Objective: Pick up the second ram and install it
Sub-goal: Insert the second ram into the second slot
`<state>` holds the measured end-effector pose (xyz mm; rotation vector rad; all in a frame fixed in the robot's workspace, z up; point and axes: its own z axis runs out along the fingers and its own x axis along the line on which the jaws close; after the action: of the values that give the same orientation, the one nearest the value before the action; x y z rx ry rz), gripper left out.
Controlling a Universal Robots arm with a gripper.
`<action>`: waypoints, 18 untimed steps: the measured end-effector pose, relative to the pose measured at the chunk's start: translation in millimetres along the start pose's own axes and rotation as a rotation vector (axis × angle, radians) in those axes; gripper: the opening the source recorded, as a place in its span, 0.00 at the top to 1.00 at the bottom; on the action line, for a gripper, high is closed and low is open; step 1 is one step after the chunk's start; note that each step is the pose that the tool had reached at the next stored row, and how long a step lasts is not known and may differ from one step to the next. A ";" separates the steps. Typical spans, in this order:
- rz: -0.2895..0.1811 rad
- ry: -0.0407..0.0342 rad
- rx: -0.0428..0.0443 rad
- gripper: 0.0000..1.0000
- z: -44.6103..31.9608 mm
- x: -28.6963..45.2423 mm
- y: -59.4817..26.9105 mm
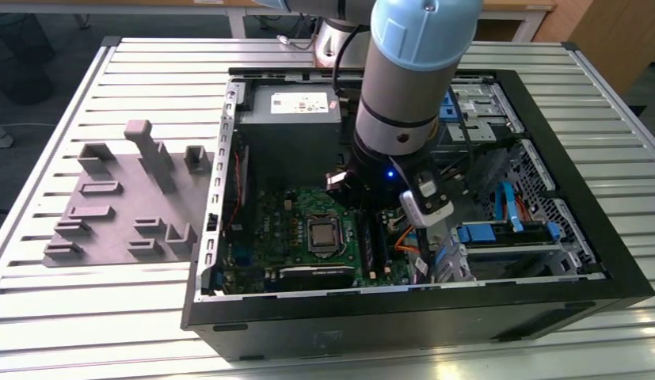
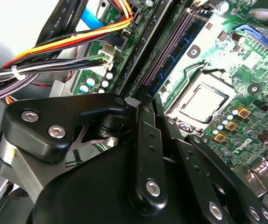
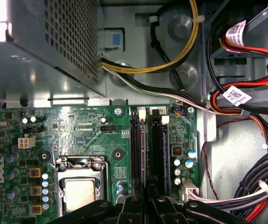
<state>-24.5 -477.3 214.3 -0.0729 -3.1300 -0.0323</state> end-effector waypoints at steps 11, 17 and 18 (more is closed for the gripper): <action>0.000 0.0042 0.0052 0.86 -0.4 -1.3 0.1; 0.000 0.0051 0.0053 0.86 -0.4 -2.5 0.8; 0.000 0.0051 0.0053 0.86 -0.4 -2.6 0.9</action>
<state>-21.9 -476.5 214.7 -0.0728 -3.1248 -0.0242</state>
